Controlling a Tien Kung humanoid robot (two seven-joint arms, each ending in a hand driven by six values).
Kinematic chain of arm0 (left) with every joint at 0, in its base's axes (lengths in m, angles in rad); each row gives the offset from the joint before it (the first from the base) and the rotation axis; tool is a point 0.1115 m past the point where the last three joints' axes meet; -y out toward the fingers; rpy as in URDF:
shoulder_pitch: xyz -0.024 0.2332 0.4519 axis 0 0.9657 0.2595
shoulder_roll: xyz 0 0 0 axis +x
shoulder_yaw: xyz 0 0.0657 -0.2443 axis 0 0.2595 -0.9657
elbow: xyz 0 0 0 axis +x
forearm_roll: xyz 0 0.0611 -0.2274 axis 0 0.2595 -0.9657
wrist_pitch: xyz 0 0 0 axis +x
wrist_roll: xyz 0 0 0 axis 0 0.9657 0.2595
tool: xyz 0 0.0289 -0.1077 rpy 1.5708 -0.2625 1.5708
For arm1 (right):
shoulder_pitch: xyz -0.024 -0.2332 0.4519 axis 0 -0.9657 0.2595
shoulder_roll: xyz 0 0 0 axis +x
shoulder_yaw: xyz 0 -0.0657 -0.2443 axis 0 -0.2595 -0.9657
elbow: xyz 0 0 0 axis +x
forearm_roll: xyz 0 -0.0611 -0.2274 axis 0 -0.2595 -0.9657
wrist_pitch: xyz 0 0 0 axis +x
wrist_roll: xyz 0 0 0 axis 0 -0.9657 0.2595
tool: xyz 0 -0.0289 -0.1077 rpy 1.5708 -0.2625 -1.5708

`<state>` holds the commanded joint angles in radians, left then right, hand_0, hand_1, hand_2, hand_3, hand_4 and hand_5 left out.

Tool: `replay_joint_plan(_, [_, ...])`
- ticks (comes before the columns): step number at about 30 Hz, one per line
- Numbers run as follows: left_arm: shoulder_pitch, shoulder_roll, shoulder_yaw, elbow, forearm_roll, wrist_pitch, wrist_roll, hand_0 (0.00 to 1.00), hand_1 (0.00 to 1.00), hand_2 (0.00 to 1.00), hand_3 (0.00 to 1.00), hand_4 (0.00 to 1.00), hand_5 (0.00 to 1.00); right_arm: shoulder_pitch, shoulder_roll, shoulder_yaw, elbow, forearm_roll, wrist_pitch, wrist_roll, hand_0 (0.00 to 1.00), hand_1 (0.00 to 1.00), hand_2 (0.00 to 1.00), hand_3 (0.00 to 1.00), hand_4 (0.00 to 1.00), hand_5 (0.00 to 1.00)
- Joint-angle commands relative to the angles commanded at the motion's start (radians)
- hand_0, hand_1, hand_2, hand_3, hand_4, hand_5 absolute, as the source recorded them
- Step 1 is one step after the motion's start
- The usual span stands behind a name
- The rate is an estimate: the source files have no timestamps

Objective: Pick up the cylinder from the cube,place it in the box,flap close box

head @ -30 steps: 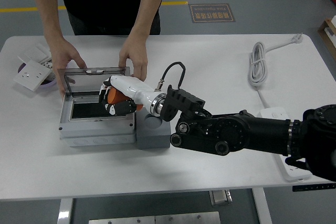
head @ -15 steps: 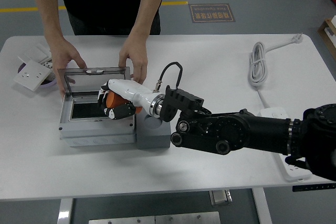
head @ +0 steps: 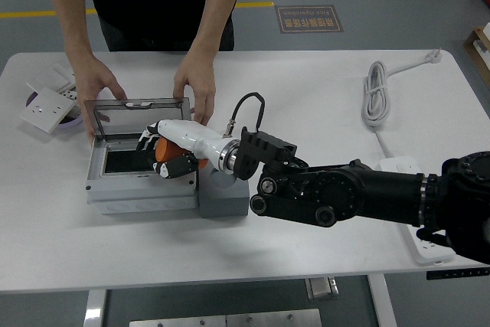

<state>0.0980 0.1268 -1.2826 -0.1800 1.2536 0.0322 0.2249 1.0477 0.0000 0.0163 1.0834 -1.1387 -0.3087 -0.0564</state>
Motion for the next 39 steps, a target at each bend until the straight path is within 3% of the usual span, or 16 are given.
replay_joint_plan(2, [-0.001,0.0,0.0,0.0,0.001,0.0,0.0,0.923,0.852,0.854,0.951,0.002,0.002,0.001,0.0,-0.001,0.0,0.0,0.0,0.002,0.786,0.72,0.749,0.727,0.689,0.088])
replay_joint_plan(3, [-0.002,-0.001,0.0,0.0,0.002,-0.001,0.0,0.923,0.852,0.854,0.951,0.002,0.002,0.001,0.0,-0.001,0.0,0.0,-0.001,0.003,0.808,0.733,0.768,0.771,0.761,0.124])
replay_joint_plan(20, [-0.002,-0.006,0.003,0.0,0.006,-0.002,-0.001,0.923,0.852,0.854,0.951,0.002,0.002,-0.004,0.0,-0.003,0.012,0.028,-0.025,0.027,0.819,0.738,0.77,0.78,0.816,0.169])
replay_joint_plan(39, [-0.003,-0.023,0.007,0.0,0.001,-0.004,-0.005,0.923,0.852,0.854,0.951,0.002,0.002,-0.016,0.0,0.156,0.108,0.009,-0.04,0.05,0.825,0.734,0.755,0.767,0.834,0.215])
